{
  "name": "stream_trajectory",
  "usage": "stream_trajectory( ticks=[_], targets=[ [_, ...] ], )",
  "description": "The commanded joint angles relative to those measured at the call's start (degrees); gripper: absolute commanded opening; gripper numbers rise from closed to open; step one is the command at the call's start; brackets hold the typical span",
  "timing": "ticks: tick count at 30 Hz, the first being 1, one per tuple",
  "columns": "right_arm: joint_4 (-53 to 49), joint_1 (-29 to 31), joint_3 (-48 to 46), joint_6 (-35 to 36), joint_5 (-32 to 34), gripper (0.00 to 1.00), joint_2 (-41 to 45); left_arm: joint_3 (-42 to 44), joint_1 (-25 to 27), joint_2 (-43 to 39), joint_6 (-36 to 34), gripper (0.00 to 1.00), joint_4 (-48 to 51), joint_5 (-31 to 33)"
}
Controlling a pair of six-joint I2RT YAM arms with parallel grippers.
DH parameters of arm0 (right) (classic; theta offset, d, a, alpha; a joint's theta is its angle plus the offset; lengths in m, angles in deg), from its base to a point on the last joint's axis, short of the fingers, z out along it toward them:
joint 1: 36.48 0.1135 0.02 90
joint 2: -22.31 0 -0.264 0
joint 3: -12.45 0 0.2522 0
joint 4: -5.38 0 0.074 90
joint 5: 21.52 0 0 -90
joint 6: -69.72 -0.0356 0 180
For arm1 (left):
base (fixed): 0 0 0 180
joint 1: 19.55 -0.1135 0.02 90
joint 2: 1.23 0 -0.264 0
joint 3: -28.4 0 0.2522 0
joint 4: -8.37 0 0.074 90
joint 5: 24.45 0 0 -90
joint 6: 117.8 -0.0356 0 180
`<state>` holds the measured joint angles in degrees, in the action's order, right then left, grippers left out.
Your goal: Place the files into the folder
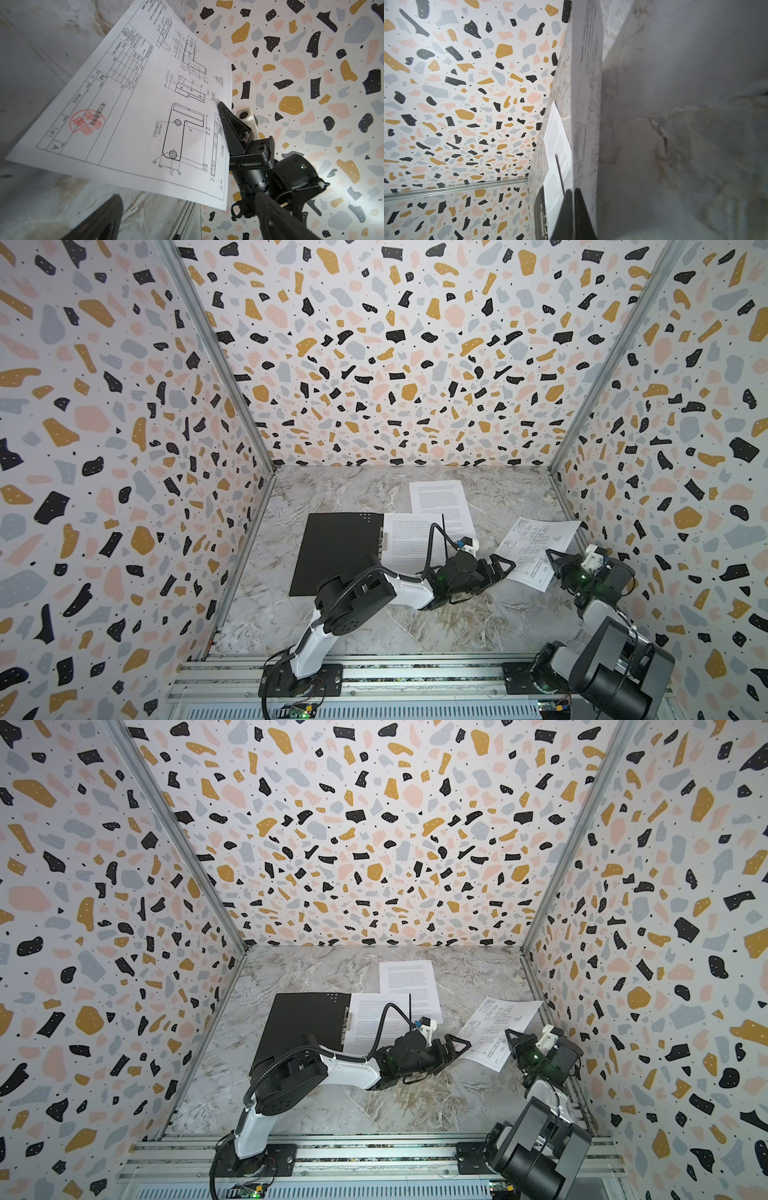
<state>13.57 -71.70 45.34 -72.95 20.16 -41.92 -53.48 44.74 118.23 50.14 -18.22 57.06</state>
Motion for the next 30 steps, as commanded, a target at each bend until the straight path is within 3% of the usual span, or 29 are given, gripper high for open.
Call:
stream_trajectory(
  ticks=[1,6,12,20,30],
  targets=[
    [-1.95,2.26,4.47,-0.01,3.36,0.00,2.56,-0.90,-0.55,-2.82,-7.61,1.00,7.45,1.51],
    [-2.65,4.65,6.95,-0.28,5.89,0.00,3.75,-0.54,-1.59,-8.08,-16.65,1.00,19.46,7.57],
    [-3.74,9.09,11.18,0.05,8.30,0.00,3.15,2.61,-4.75,-13.98,-20.60,1.00,23.48,9.71],
    [-7.99,27.79,18.61,4.60,14.90,0.00,-0.89,10.98,-9.82,-24.31,-24.60,1.00,25.59,14.64],
    [-8.43,51.65,30.68,4.83,20.69,0.00,-13.85,26.52,-24.99,-37.88,-26.85,1.00,25.59,13.01]
  ],
)
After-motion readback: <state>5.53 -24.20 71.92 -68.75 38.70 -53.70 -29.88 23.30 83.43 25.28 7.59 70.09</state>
